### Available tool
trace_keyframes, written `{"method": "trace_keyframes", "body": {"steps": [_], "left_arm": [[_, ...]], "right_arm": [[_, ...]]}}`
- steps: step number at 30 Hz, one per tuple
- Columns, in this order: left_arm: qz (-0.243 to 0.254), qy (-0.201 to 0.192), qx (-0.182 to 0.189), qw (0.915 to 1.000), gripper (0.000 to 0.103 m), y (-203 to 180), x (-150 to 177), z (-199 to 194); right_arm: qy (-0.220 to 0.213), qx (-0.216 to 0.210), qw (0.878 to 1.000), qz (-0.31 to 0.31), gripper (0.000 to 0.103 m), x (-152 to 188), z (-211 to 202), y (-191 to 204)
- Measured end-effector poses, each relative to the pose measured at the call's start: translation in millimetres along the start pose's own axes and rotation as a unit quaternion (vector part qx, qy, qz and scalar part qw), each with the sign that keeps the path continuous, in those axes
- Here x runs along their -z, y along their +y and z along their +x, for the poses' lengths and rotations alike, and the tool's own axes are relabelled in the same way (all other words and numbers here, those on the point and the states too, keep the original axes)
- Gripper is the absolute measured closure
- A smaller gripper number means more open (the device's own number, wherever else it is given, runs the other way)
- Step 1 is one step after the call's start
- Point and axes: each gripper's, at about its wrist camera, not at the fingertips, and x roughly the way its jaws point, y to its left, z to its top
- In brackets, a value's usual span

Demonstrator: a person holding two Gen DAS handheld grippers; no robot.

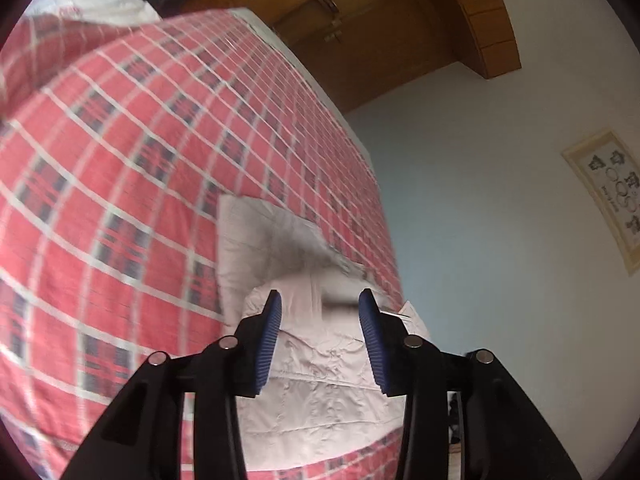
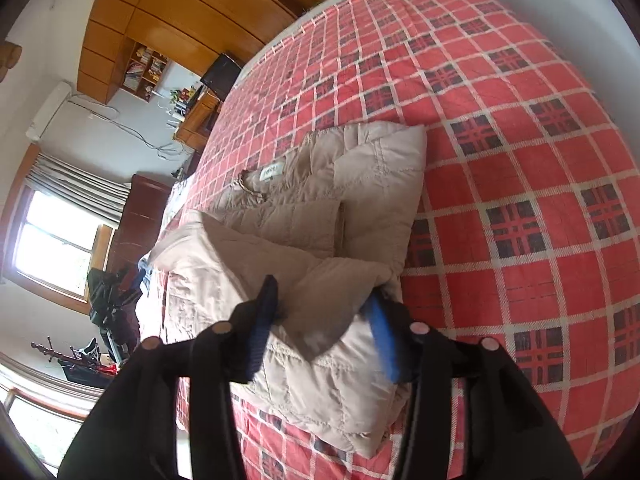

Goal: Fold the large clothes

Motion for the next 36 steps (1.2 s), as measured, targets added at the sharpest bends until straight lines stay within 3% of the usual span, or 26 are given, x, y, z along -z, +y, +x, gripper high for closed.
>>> {"method": "trace_keyframes", "body": {"steps": [1, 2, 4, 5, 8, 11, 16, 18, 21, 23, 24, 25, 28, 32, 36], "left_arm": [[0.004, -0.001, -0.012, 0.9999, 0.063, 0.9, 1.2, -2.3], [0.012, 0.0, -0.025, 0.9996, 0.062, 1.3, 3.9, -3.5], [0.029, 0.005, -0.051, 0.9983, 0.06, 1.2, 9.6, -2.6], [0.041, 0.01, -0.066, 0.9969, 0.058, 0.5, 13.5, 0.0], [0.081, 0.028, -0.107, 0.9905, 0.053, -2.0, 26.6, 14.4], [0.116, 0.046, -0.137, 0.9826, 0.044, -0.9, 40.6, 32.8], [0.15, 0.056, -0.2, 0.9666, 0.041, -1.8, 53.2, 61.7], [0.146, 0.054, -0.193, 0.9688, 0.041, -2.2, 52.0, 66.9], [0.147, 0.053, -0.186, 0.9701, 0.046, -10.1, 53.6, 72.0], [0.158, 0.056, -0.186, 0.9681, 0.075, -18.7, 58.2, 76.3], [0.159, 0.057, -0.186, 0.968, 0.076, -22.6, 60.7, 77.6], [0.166, 0.049, -0.195, 0.9655, 0.089, -27.8, 63.5, 77.1], [0.184, 0.036, -0.18, 0.9656, 0.097, -42.8, 72.4, 69.9], [0.207, -0.007, -0.154, 0.9662, 0.098, -66.4, 84.6, 44.3], [0.226, -0.064, -0.135, 0.9625, 0.098, -95.6, 80.7, 23.3]], "right_arm": [[-0.004, -0.003, 1.0, 0.0, 0.051, -0.2, -2.0, -0.8], [-0.011, -0.002, 1.0, 0.001, 0.04, 0.1, -5.9, -1.7], [-0.04, 0.029, 0.999, -0.012, 0.031, 1.6, -15.4, 0.4], [-0.052, 0.046, 0.997, -0.019, 0.031, 2.5, -20.2, 1.3], [-0.053, 0.04, 0.998, -0.023, 0.028, 6.9, -20.1, -1.6], [-0.027, 0.066, 0.997, -0.03, 0.028, 12.0, -0.1, -4.9], [0.014, 0.089, 0.995, -0.029, 0.029, 20.0, 42.3, -10.9], [0.019, 0.09, 0.995, -0.036, 0.036, 22.4, 53.4, -7.9], [0.014, 0.115, 0.992, -0.057, 0.054, 25.9, 56.3, 2.6], [0.005, 0.122, 0.99, -0.077, 0.075, 30.6, 51.5, 11.9], [0.001, 0.12, 0.989, -0.082, 0.081, 32.7, 48.2, 15.1], [-0.003, 0.117, 0.989, -0.087, 0.09, 35.0, 44.6, 19.1], [-0.022, 0.118, 0.986, -0.113, 0.094, 46.5, 28.1, 33.1], [-0.058, 0.103, 0.982, -0.146, 0.095, 60.6, -0.3, 55.9], [-0.097, 0.087, 0.979, -0.156, 0.095, 48.2, -25.4, 75.2]]}}
